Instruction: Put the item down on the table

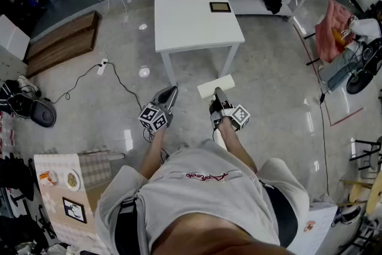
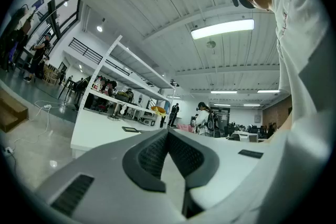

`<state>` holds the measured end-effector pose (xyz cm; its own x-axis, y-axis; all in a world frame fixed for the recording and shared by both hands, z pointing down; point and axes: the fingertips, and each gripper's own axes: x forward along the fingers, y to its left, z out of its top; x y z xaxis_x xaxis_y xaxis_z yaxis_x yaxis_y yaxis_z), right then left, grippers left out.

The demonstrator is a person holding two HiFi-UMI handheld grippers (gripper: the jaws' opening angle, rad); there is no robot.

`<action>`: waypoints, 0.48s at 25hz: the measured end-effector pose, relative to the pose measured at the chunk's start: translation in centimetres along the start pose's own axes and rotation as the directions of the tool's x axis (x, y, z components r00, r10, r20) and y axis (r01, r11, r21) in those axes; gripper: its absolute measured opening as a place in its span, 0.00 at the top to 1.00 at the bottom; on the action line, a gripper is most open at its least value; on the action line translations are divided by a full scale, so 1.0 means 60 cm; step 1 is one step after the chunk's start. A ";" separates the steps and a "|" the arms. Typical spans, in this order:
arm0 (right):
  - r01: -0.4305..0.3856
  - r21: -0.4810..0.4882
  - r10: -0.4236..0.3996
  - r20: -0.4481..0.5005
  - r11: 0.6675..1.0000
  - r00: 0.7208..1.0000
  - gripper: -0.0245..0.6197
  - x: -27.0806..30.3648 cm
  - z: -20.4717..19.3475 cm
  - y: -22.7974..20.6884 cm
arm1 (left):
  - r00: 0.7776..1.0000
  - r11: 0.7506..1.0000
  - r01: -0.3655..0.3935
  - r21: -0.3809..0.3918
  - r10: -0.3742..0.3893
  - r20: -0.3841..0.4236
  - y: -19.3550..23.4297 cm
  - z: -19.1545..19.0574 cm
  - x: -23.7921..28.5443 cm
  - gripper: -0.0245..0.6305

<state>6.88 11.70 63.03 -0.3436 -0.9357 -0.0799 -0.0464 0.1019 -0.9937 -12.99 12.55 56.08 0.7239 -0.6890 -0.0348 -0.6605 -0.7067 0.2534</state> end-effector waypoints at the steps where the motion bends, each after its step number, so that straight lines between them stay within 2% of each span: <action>1: 0.002 -0.005 -0.002 -0.005 1.000 1.000 0.66 -0.002 0.003 0.001 | 1.000 1.000 0.000 -0.002 0.000 0.000 -0.005 -0.002 0.003 0.94; 12: 0.003 0.001 -0.003 -0.016 1.000 1.000 0.66 -0.019 0.018 0.003 | 1.000 1.000 0.014 -0.004 -0.014 -0.011 -0.051 -0.015 0.024 0.94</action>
<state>8.25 12.41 62.88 -0.3580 -0.9306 -0.0761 -0.0459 0.0989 -0.9940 -9.76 13.86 56.11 0.7355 -0.6769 -0.0273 -0.6493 -0.7158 0.2569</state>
